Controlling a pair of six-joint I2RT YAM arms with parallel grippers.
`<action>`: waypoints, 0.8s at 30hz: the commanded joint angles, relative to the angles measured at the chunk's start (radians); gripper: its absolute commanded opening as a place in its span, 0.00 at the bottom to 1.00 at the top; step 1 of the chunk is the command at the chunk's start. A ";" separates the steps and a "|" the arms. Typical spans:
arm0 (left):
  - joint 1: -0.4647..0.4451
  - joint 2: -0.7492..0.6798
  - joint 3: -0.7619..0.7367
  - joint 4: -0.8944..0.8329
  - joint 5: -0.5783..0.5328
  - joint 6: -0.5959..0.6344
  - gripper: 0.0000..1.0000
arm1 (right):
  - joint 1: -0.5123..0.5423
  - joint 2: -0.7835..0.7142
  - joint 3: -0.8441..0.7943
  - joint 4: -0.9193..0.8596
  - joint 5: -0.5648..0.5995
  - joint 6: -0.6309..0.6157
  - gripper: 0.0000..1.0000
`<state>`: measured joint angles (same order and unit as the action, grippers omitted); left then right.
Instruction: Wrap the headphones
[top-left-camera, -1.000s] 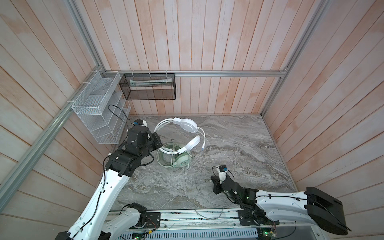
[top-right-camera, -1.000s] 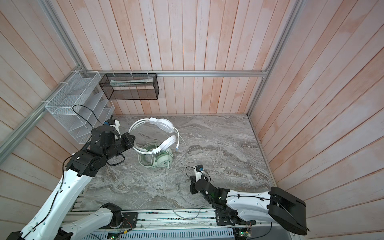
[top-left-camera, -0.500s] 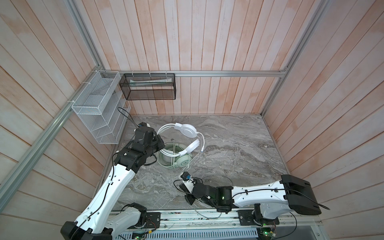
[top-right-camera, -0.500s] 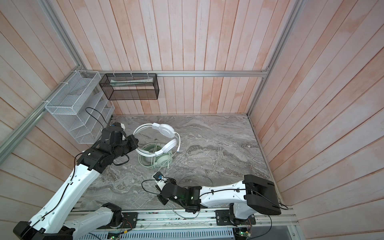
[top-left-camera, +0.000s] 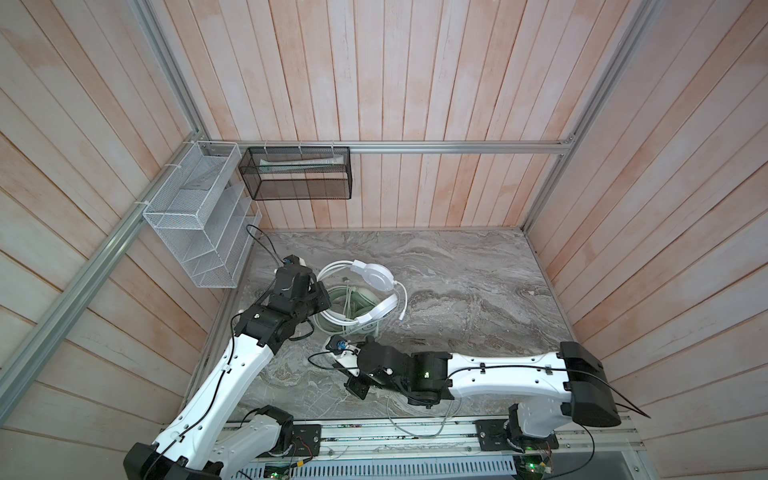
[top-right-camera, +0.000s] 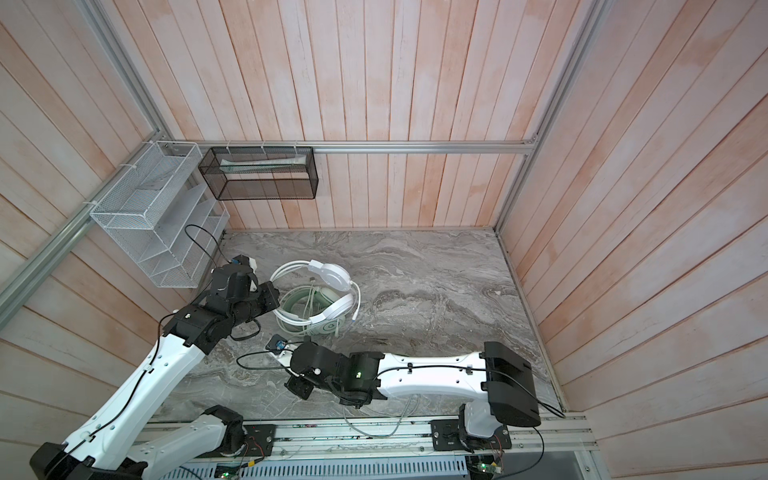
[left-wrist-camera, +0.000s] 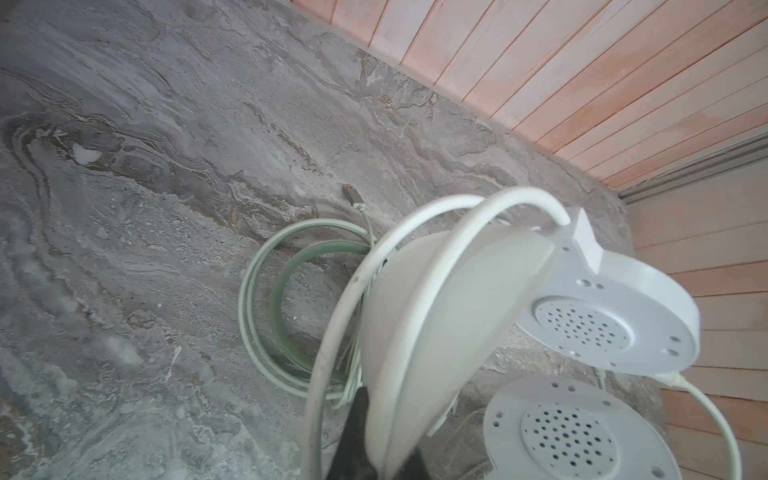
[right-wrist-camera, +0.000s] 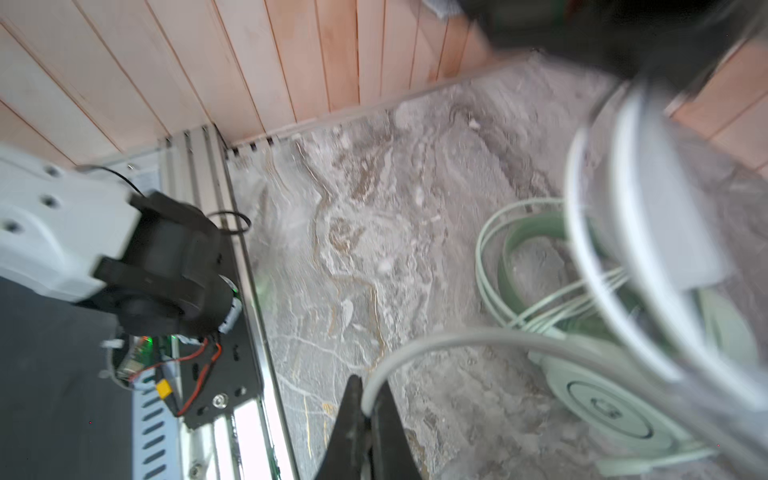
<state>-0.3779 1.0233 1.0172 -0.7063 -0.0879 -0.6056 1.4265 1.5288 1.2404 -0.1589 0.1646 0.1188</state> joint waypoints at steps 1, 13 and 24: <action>-0.014 -0.076 -0.045 0.092 -0.107 0.096 0.00 | -0.024 -0.087 0.125 -0.305 -0.072 -0.099 0.00; -0.164 -0.282 -0.225 0.319 -0.113 0.351 0.00 | -0.237 -0.201 0.339 -0.664 -0.156 -0.231 0.00; -0.270 -0.353 -0.292 0.400 -0.044 0.483 0.00 | -0.440 -0.109 0.533 -0.822 -0.218 -0.382 0.00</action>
<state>-0.6277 0.6834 0.7303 -0.4061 -0.1707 -0.1616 1.0149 1.4010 1.7302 -0.9165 -0.0135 -0.2062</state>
